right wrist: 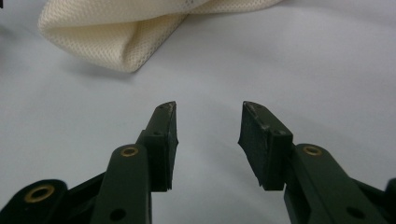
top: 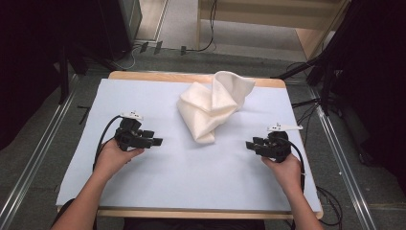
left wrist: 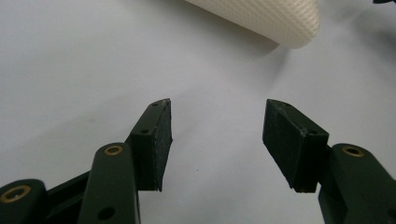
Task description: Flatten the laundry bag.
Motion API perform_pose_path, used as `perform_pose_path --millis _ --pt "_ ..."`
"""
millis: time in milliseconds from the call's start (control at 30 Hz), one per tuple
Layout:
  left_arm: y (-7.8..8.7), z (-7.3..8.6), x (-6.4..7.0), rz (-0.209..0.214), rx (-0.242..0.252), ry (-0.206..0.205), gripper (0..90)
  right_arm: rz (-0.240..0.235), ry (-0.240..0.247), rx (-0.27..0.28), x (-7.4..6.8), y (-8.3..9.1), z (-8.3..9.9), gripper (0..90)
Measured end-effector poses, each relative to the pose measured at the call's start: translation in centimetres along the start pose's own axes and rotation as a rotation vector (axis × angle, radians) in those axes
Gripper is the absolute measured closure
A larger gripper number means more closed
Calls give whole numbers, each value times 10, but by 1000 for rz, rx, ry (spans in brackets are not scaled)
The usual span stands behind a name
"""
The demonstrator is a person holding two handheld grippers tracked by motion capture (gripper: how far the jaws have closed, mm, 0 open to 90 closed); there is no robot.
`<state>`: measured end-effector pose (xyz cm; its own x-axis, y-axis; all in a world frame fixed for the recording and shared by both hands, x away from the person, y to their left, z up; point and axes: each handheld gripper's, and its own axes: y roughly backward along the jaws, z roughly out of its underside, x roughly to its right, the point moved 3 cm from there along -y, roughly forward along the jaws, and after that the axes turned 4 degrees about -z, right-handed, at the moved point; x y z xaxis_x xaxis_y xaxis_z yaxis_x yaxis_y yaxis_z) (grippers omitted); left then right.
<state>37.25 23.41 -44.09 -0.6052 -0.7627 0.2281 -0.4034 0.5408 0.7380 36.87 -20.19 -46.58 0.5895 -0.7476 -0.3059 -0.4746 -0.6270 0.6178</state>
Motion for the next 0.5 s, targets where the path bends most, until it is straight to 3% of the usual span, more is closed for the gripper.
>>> perform_pose_path --millis 367,500 --pt "6 3 -2 -7 19 15 421 11 -20 8 4 -2 -13 754" --pt "11 7 -2 -11 30 22 419 13 3 17 2 1 -31 878"
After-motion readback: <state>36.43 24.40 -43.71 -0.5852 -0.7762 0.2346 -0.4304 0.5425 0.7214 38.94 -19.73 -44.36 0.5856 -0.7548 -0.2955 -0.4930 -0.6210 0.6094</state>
